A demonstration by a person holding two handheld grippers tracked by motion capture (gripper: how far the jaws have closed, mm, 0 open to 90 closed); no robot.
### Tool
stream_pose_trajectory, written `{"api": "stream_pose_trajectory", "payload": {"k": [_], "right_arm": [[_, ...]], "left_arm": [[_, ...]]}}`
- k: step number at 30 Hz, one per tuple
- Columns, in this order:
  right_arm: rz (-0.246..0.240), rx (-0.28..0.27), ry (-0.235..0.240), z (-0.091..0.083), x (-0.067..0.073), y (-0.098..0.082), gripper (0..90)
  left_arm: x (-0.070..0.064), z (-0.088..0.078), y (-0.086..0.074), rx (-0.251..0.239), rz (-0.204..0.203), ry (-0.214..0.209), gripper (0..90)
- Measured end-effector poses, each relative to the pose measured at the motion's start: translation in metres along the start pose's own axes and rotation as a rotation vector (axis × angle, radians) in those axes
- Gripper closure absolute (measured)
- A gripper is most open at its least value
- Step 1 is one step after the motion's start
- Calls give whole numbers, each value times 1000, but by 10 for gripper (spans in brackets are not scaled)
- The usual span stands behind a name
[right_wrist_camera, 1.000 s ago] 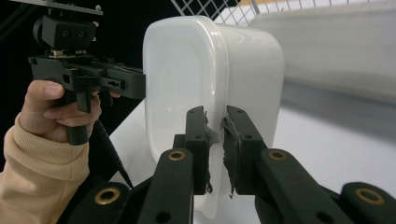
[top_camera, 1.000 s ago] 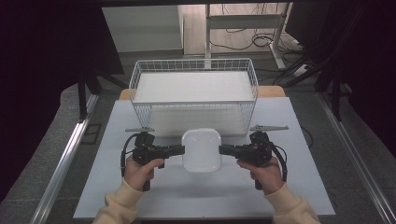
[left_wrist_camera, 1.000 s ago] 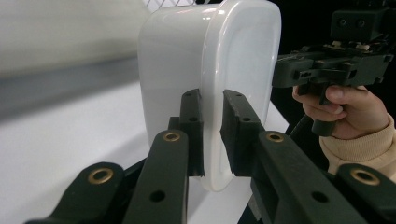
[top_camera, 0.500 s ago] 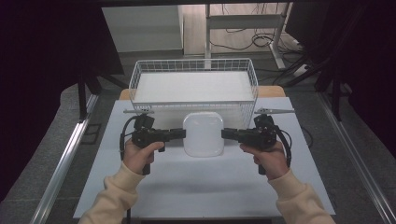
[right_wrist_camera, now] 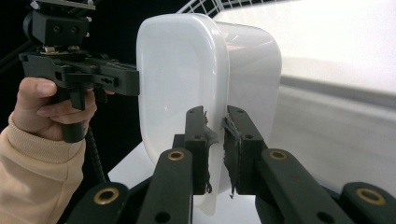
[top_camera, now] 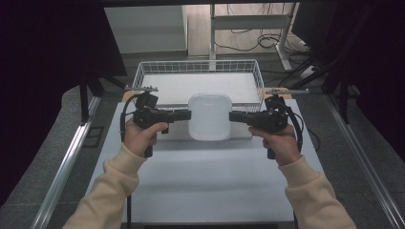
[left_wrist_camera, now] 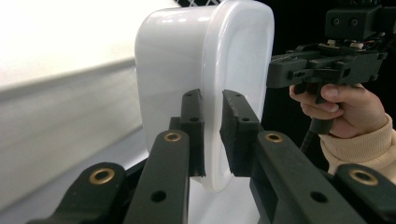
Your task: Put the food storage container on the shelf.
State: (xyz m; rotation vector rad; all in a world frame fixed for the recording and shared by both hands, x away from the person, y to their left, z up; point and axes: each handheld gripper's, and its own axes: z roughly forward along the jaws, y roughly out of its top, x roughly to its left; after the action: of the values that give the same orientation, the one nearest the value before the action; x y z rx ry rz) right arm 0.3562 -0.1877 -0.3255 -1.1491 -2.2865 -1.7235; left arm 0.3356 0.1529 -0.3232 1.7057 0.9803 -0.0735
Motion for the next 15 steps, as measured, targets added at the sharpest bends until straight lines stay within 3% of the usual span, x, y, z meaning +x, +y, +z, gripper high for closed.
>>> {"api": "stream_pose_trajectory", "payload": {"k": [8, 15], "right_arm": [[-3, -27, 11, -2, -1, 27, 800], [-12, -13, -8, 1, -4, 42, 799]], "left_arm": [[3, -2, 24, -19, -1, -26, 804], [11, 0, 36, -21, -6, -26, 804]]}}
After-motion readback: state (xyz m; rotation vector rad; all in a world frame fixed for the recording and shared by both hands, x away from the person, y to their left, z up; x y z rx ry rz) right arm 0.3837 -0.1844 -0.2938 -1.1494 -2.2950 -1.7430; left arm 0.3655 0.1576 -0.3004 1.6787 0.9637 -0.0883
